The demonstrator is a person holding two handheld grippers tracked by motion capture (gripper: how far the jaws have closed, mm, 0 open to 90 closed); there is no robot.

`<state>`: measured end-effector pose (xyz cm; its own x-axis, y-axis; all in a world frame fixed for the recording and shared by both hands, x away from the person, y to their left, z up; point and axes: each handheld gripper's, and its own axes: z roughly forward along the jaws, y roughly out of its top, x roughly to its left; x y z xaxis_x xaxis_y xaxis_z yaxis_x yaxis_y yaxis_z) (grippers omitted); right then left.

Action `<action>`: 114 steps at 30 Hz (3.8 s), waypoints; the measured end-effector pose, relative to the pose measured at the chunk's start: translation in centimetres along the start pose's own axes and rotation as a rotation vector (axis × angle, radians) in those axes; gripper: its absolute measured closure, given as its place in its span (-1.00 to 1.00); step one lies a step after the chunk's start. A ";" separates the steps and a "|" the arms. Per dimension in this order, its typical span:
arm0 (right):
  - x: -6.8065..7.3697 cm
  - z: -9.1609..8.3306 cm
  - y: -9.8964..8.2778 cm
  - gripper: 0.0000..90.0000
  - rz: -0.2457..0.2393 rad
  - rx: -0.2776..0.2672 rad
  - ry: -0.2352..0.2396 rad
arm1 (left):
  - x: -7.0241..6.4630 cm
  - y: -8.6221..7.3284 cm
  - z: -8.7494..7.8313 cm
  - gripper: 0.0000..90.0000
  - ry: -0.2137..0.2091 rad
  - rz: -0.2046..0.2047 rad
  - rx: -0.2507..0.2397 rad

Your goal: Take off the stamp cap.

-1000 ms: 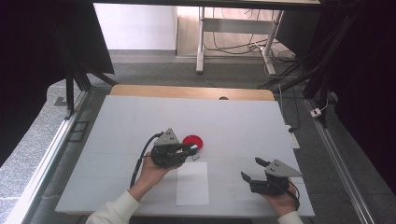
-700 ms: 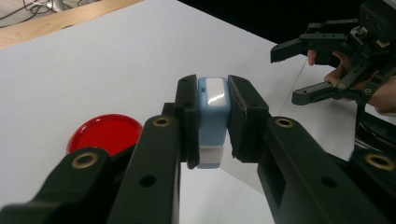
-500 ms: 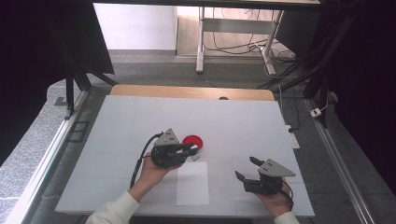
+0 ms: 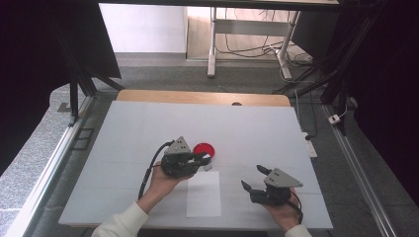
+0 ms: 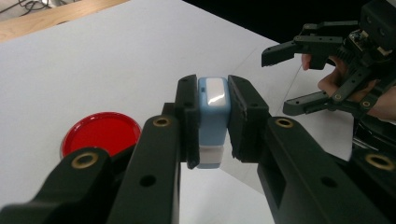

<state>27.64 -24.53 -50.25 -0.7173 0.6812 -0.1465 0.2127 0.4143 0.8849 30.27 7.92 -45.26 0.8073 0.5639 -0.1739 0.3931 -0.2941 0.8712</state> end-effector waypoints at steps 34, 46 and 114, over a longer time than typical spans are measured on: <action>2.7 3.0 1.6 -0.42 -0.047 -0.033 0.029 | -0.2 0.0 0.6 0.66 -0.015 0.002 0.010; 4.0 4.1 2.3 -0.40 -0.062 -0.046 0.038 | -0.3 0.0 0.8 0.66 -0.017 0.005 0.010; 6.5 7.0 4.0 0.21 -0.007 -0.019 0.108 | -0.7 -0.2 1.1 0.66 -0.041 0.005 -0.006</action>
<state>28.46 -14.19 -50.77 -0.7863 0.6088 -0.1052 0.1955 0.4067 0.8924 30.09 6.70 -45.86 0.8270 0.5298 -0.1880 0.3861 -0.2923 0.8749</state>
